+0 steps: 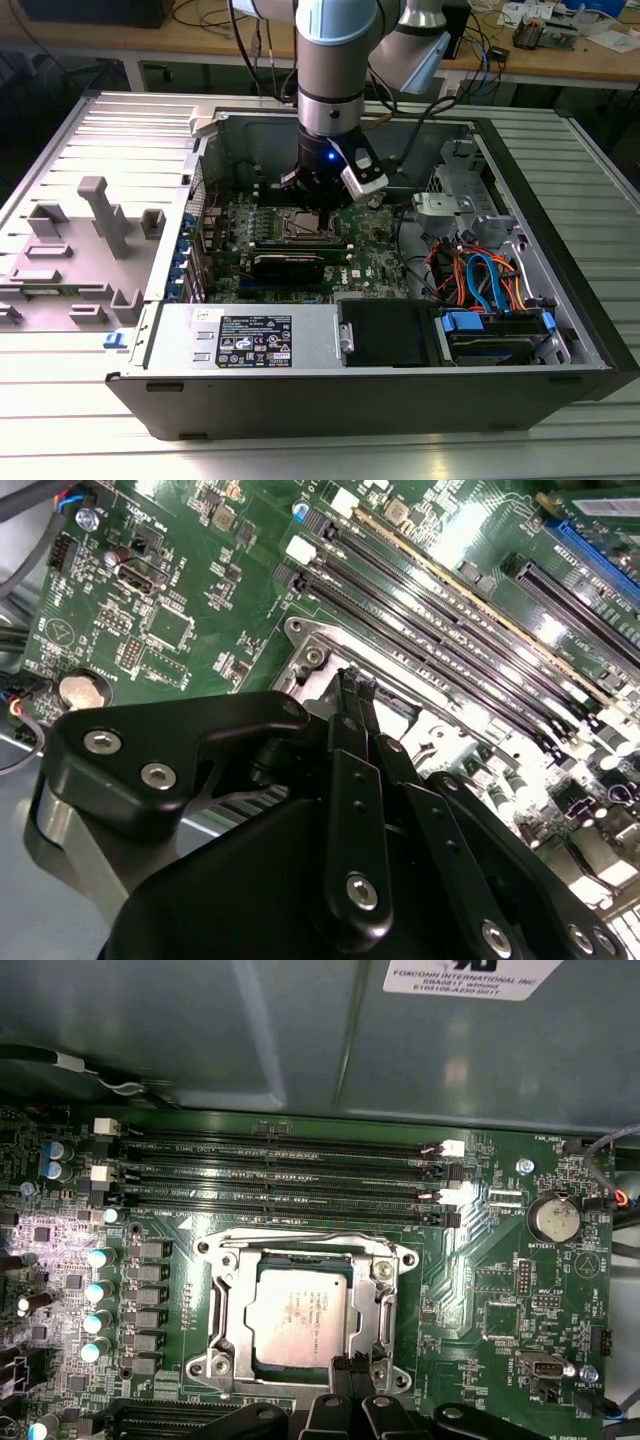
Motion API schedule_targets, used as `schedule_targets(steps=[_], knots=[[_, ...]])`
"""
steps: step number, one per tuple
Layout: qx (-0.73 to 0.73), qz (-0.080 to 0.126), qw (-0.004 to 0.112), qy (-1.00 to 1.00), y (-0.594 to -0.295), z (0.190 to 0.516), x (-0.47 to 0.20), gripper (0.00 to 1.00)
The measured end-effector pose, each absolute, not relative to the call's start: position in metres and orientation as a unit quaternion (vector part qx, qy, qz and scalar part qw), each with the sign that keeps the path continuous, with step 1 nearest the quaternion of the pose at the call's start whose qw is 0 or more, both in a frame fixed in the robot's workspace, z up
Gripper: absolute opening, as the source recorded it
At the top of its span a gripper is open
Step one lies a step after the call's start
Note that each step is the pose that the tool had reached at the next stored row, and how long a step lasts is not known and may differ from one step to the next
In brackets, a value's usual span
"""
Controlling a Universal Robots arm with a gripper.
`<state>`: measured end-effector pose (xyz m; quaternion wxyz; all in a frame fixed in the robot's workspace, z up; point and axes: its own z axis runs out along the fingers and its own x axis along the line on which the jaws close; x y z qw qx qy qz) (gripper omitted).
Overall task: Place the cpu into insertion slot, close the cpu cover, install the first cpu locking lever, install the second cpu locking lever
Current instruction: 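Install the second cpu locking lever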
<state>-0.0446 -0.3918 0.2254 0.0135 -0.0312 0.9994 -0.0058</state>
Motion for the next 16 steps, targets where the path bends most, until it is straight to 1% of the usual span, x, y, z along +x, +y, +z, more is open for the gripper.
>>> schedule_targets(steps=[8, 16], knots=[[-0.031, -0.006, 0.014, 0.999, -0.392, 0.238, -0.045, 0.11], [-0.031, -0.006, 0.013, 0.999, -0.396, 0.242, -0.045, 0.11]])
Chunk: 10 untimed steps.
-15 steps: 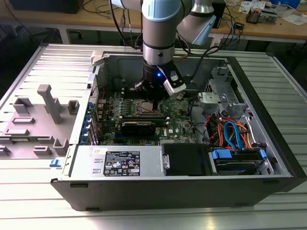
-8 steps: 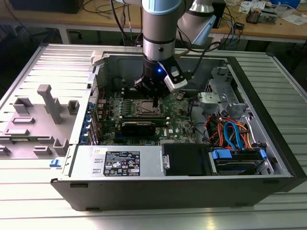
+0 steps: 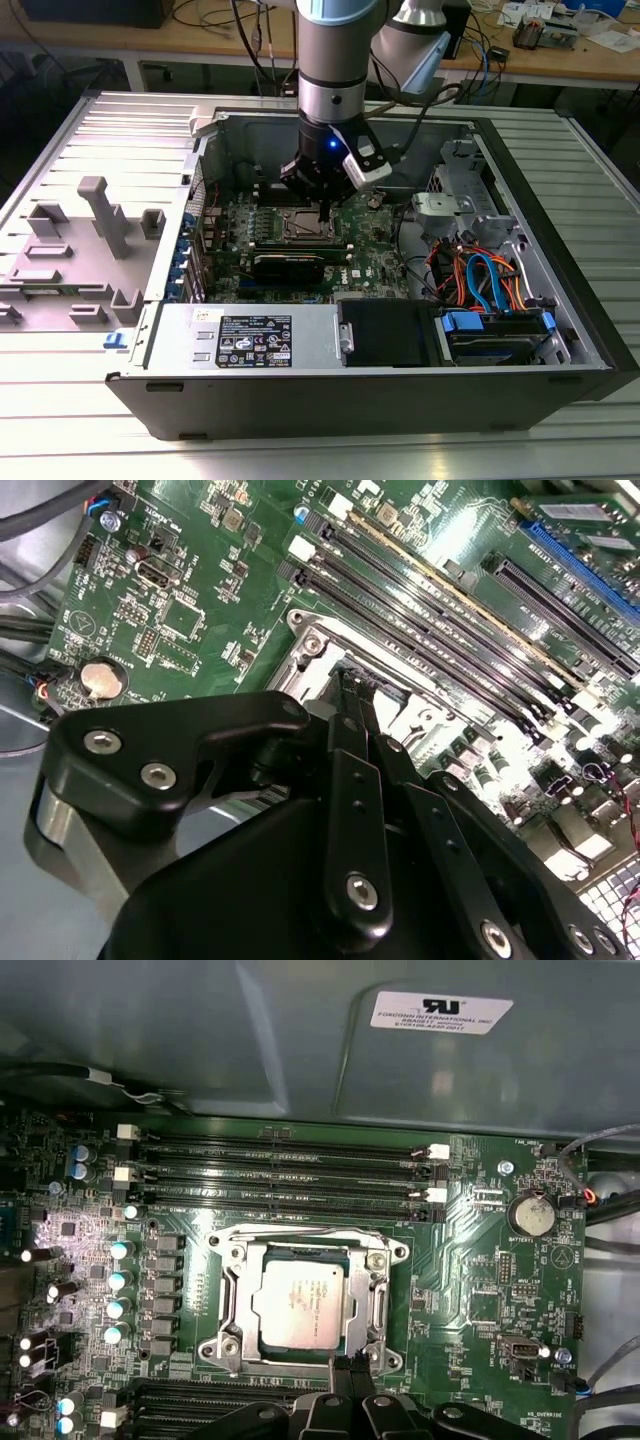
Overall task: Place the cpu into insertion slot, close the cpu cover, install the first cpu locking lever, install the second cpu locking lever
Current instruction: 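Install the second cpu locking lever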
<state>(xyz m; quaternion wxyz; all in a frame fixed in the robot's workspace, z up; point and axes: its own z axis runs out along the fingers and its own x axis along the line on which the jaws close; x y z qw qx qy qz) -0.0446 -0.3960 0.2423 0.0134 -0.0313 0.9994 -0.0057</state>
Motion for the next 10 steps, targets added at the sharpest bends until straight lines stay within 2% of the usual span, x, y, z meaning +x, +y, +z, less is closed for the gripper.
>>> schedule_targets(steps=[10], knots=[[-0.031, -0.006, 0.013, 0.999, -0.4006, 0.2423, -0.0447, 0.11]])
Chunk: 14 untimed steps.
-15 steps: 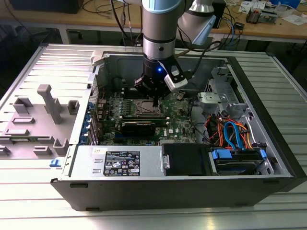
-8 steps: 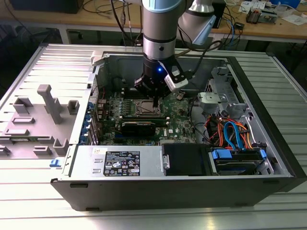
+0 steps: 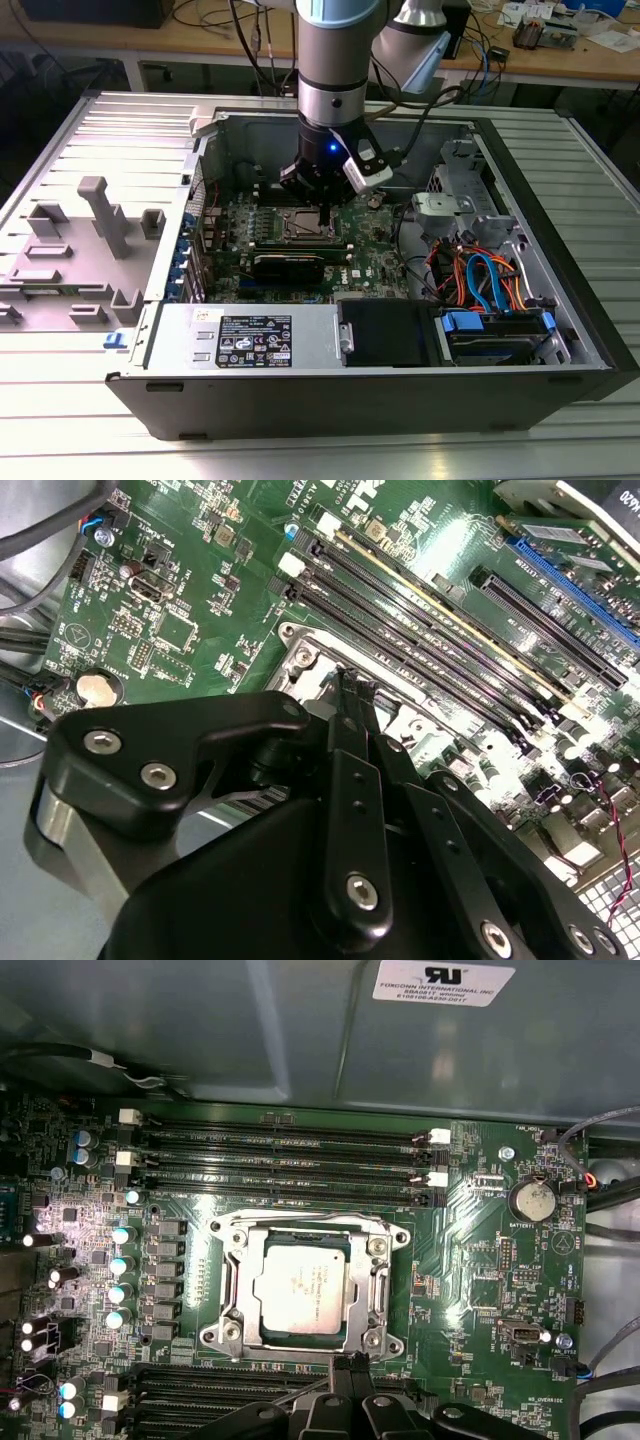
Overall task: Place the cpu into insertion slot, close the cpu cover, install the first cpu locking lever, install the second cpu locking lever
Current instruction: 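Install the second cpu locking lever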
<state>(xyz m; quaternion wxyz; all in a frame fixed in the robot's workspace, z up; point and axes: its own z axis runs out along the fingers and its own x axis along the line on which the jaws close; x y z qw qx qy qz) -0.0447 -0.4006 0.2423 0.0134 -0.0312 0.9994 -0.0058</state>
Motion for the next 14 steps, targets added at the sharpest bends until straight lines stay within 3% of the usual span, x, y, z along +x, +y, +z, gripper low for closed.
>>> schedule_targets(steps=[14], knots=[[-0.031, -0.006, 0.013, 0.999, -0.4019, 0.2424, -0.0508, 0.11]])
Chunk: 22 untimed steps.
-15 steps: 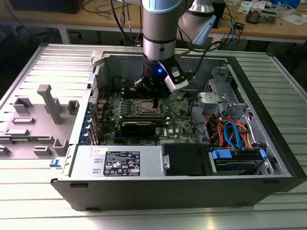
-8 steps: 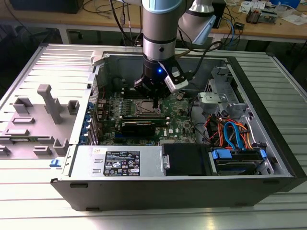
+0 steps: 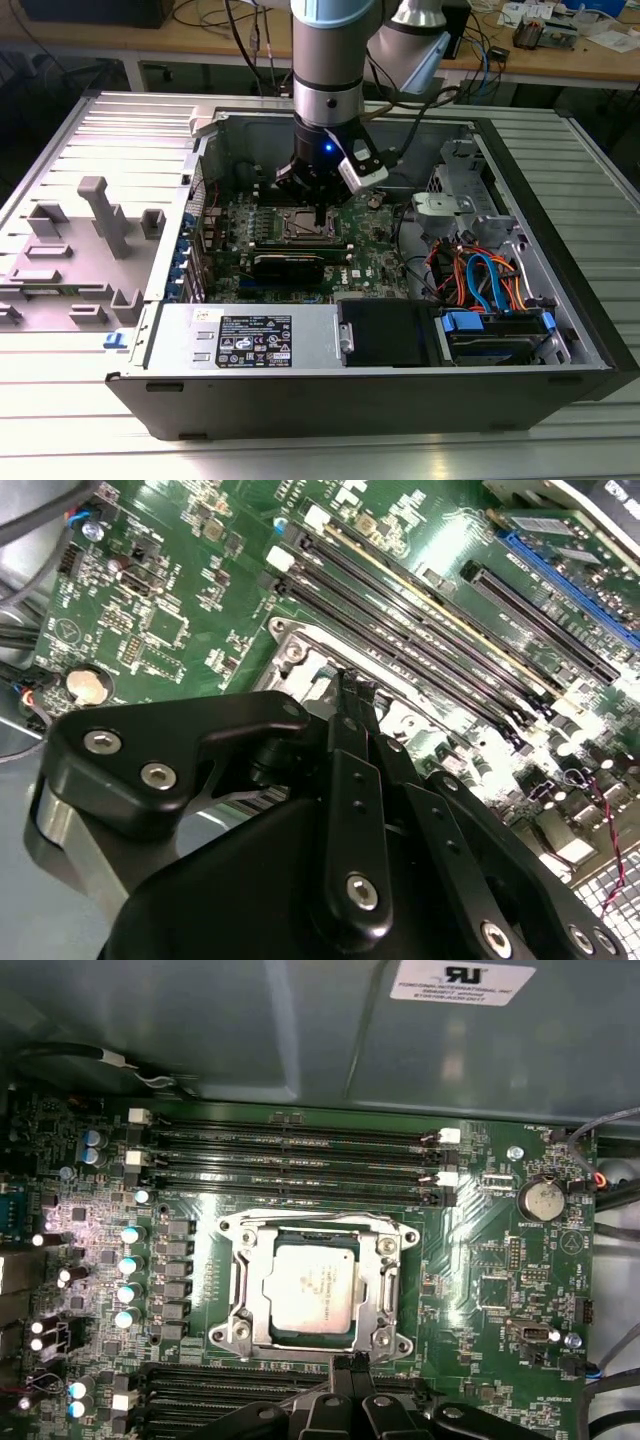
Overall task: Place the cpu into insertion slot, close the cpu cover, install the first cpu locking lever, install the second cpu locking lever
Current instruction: 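Install the second cpu locking lever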
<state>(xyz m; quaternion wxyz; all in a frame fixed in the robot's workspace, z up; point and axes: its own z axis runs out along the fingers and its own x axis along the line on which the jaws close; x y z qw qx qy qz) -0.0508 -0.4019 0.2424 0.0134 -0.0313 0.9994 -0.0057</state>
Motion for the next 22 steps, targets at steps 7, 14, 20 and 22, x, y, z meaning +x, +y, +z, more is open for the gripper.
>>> schedule_targets(steps=[7, 14, 20, 22], knots=[[-0.032, 0.010, 0.014, 0.999, -0.420, 0.242, -0.053, 0.11], [-0.031, 0.037, 0.011, 0.999, -0.430, 0.242, -0.058, 0.11], [-0.030, 0.039, -0.008, 0.999, -0.433, 0.241, -0.060, 0.11], [-0.030, 0.039, -0.008, 0.999, -0.433, 0.241, -0.062, 0.11]])
